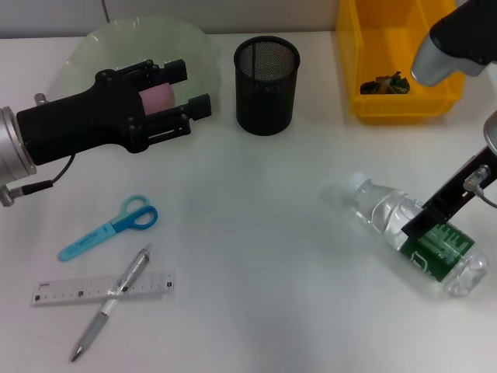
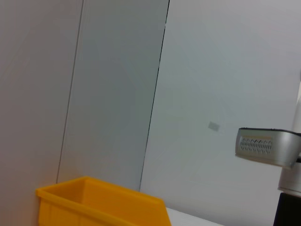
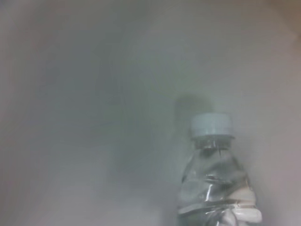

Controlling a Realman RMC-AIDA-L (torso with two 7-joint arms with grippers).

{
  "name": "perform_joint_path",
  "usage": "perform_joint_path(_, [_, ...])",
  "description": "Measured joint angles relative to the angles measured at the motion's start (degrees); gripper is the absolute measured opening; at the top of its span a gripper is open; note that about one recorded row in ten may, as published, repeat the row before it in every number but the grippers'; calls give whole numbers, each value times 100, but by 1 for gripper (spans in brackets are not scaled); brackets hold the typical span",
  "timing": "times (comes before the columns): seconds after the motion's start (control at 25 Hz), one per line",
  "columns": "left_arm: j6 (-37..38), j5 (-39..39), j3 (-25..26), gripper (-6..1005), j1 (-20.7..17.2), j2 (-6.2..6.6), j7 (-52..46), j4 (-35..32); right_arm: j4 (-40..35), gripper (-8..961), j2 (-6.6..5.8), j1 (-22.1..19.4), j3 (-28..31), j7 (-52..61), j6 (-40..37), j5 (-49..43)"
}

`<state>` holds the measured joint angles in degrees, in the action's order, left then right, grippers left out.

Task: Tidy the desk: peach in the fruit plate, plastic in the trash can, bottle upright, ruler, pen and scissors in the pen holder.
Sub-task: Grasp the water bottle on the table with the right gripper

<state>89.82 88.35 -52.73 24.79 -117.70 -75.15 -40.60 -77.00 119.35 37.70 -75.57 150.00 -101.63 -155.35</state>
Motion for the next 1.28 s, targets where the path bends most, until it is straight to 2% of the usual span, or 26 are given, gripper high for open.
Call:
perform_joint_path(0.08, [-3, -1, 0, 621, -8, 4, 0, -3, 11, 675, -21, 73, 20, -45, -107, 42])
perform_joint_path(0.24, [-23, -3, 0, 620, 6, 13, 0, 1, 232, 686, -84, 500, 123, -123, -345, -147])
perform_joint_path(0.4, [-27, 3, -1, 620, 10, 2, 0, -10, 687, 709, -67, 768, 169, -136, -330, -242])
perform_joint_path(0.64, [-27, -18, 1, 619, -22, 14, 0, -9, 726, 750, 0, 748, 87, -123, -193, -268])
perform_joint_path(1.0, [-31, -7, 15, 617, -35, 13, 4, 13, 939, 756, 5, 751, 37, -97, 54, 110])
perform_joint_path(1.28, [-36, -7, 27, 616, -36, 8, 9, 3, 1419, 757, 10, 839, -78, -94, 292, 118])
